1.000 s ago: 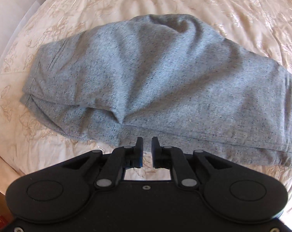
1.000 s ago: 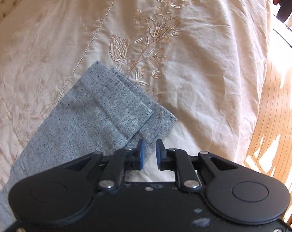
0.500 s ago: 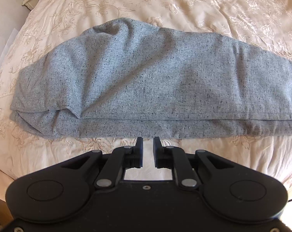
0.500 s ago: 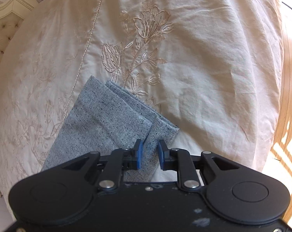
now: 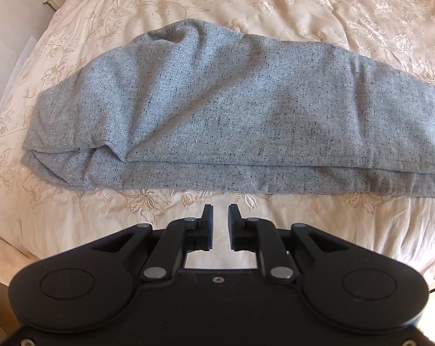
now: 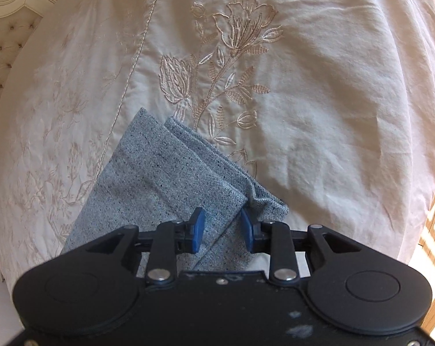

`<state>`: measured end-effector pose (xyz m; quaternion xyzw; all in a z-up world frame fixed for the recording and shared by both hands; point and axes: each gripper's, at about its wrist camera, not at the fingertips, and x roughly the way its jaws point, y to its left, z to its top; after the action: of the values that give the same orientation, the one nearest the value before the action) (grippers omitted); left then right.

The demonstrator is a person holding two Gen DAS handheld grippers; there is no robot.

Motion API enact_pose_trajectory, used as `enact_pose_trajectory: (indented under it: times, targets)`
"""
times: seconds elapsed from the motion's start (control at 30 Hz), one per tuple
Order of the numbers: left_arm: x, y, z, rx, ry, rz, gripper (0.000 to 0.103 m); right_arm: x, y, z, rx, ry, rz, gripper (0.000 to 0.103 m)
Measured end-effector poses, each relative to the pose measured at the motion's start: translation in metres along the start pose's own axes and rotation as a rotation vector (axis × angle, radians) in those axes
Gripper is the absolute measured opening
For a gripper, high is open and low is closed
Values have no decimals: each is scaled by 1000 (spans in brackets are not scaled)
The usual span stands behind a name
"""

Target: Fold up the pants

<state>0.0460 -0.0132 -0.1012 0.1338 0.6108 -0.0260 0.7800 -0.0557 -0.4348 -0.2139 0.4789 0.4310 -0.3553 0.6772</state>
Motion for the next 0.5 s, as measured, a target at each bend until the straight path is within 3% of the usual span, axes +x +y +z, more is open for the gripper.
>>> enact_pose_trajectory:
  times: [0.13, 0.17, 0.2, 0.43, 0.5]
  targets:
    - [2, 1, -2, 0, 4, 15, 21, 5, 1, 3, 31, -4, -12, 31]
    - [3, 1, -2, 3, 5, 20, 21, 3, 2, 3, 32, 2, -17, 25]
    - [4, 1, -2, 4, 7, 24, 21, 0, 4, 4, 25, 4, -14, 4]
    - [9, 1, -2, 11, 13, 37, 21, -65, 35, -4, -241, -107, 4, 4]
    - [10, 0, -2, 14, 14, 37, 21, -71, 32, -5, -267, -109, -28, 4]
